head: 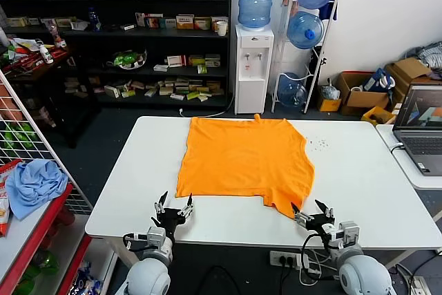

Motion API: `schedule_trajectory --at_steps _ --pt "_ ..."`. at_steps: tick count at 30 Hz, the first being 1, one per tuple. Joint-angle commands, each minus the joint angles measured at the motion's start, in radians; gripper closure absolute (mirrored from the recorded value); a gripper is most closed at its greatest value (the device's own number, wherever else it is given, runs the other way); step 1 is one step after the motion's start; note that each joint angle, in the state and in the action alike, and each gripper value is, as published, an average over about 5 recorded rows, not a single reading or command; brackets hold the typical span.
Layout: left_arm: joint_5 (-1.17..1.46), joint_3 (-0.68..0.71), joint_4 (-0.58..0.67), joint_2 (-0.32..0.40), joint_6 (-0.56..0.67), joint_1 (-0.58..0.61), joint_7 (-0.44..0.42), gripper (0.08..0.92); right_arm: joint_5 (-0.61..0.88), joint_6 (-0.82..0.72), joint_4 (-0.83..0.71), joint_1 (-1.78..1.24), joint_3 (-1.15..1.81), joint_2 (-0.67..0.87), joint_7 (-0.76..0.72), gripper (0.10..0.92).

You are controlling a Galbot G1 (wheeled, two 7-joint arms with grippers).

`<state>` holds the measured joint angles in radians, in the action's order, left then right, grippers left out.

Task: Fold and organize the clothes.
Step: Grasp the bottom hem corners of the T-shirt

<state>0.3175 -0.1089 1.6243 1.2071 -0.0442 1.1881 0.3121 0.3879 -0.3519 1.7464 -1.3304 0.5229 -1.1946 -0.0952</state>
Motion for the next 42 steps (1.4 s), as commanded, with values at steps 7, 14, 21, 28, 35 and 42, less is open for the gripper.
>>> schedule_trajectory --at_steps 7,14,21,28,35,42 --pt "0.027 -0.001 -0.035 0.003 -0.121 -0.068 -0.007 0.177 0.006 -0.010 -0.031 0.031 -0.024 -0.021 0.020 0.203" --pt "0.080 -0.001 -0.077 0.006 -0.153 -0.104 0.004 0.177 0.010 -0.022 -0.050 0.048 -0.038 -0.037 0.028 0.203" --pt "0.089 -0.004 -0.109 0.001 -0.161 -0.130 -0.006 0.203 0.017 -0.021 -0.059 0.058 -0.042 -0.045 0.035 0.211" --pt "0.092 -0.007 -0.116 -0.002 -0.161 -0.120 -0.019 0.397 0.037 -0.018 -0.057 0.067 -0.046 -0.051 0.048 0.389" --pt "0.100 -0.009 -0.102 -0.009 -0.162 -0.105 -0.024 0.596 0.048 -0.016 -0.051 0.065 -0.053 -0.053 0.054 0.588" --pt "0.104 -0.006 -0.058 -0.019 -0.158 -0.074 -0.029 0.795 0.039 -0.005 -0.045 0.058 -0.050 -0.058 0.056 0.788"
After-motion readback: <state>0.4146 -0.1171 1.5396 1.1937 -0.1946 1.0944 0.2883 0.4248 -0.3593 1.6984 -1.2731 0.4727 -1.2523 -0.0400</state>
